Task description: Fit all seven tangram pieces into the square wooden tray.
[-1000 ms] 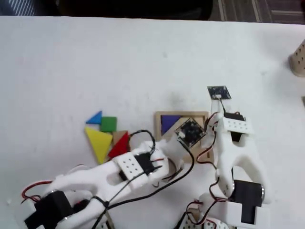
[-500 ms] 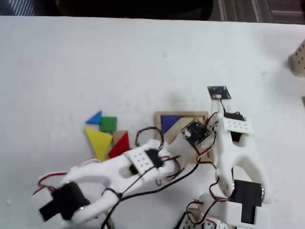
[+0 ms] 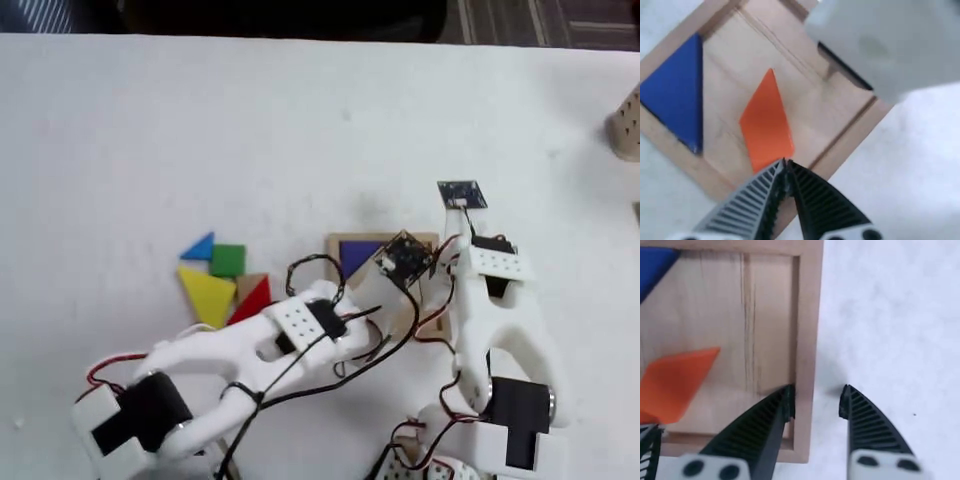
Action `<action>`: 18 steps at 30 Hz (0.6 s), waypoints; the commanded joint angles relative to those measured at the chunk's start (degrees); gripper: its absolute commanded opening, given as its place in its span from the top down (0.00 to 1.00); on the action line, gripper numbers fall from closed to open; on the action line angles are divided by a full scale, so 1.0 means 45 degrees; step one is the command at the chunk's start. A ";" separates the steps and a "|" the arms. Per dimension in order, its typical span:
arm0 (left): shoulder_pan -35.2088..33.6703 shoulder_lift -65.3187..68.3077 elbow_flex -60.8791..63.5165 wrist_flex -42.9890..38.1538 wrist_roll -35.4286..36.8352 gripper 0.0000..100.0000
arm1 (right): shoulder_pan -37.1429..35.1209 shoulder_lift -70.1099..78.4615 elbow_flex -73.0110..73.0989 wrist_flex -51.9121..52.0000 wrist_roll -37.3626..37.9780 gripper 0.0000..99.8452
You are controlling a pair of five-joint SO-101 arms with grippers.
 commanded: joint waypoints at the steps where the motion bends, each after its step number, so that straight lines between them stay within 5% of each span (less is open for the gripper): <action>1: -0.0107 -0.0049 -0.0684 -0.0313 0.0117 0.98 | -0.0029 -0.0518 -0.0039 -0.0068 0.0020 0.84; 18: -0.1065 0.0010 -0.0684 -0.0293 0.0117 0.98 | -0.0029 -0.0557 -0.0039 -0.0068 0.0020 0.84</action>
